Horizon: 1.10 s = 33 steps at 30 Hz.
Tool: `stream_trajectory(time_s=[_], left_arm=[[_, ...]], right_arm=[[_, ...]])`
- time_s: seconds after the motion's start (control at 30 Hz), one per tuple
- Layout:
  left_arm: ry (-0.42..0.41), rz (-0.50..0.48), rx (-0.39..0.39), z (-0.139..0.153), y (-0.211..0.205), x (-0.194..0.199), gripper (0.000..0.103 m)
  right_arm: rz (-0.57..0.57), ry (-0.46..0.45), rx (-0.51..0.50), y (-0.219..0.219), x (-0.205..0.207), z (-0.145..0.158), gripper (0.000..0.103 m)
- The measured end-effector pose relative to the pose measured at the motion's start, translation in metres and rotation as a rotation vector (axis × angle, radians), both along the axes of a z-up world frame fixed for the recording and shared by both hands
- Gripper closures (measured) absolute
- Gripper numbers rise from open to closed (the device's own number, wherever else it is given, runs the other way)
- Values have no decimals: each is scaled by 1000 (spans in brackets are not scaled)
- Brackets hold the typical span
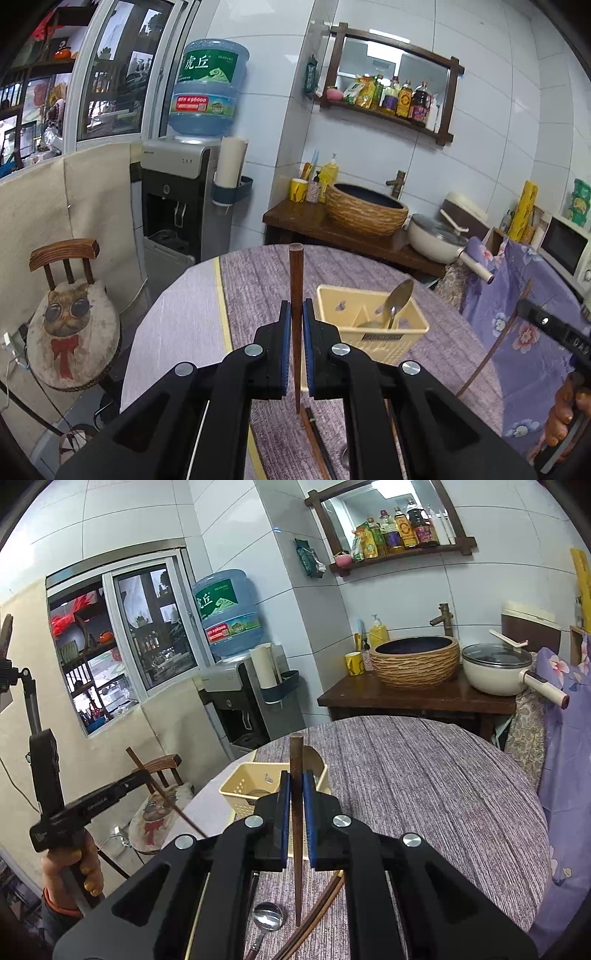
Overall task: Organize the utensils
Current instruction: 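Lift both chopsticks upright and carry them over the cream basket, then lower both chopsticks into the basket and open both tools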
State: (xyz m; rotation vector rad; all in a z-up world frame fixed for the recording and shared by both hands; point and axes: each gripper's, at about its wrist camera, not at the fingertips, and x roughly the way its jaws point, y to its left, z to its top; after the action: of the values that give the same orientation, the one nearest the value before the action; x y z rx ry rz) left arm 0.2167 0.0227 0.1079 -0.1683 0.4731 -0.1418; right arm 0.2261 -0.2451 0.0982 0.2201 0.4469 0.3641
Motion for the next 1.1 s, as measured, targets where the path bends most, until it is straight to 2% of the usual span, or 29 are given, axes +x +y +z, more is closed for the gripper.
stream_trajectory(time_s=[0.2, 0.47, 0.63, 0.73, 0.83, 1.1], left_arm=[[-53, -43, -2, 50, 0, 11, 95], [-118, -62, -9, 108, -2, 21, 96], [-153, -35, -28, 128, -9, 38, 95], [-145, -29, -34, 123, -18, 52, 95], [-116, -27, -19, 103, -27, 64, 95], [4, -18, -26, 36, -34, 88, 96]], right_arm=[[31, -25, 1, 7, 15, 29, 95], [48, -86, 30, 15, 36, 86, 95], [-3, -156, 11, 25, 53, 115, 95], [-46, -188, -19, 28, 62, 116, 95], [-67, -167, -29, 34, 75, 101, 95], [-94, -78, -59, 44, 98, 36, 95]])
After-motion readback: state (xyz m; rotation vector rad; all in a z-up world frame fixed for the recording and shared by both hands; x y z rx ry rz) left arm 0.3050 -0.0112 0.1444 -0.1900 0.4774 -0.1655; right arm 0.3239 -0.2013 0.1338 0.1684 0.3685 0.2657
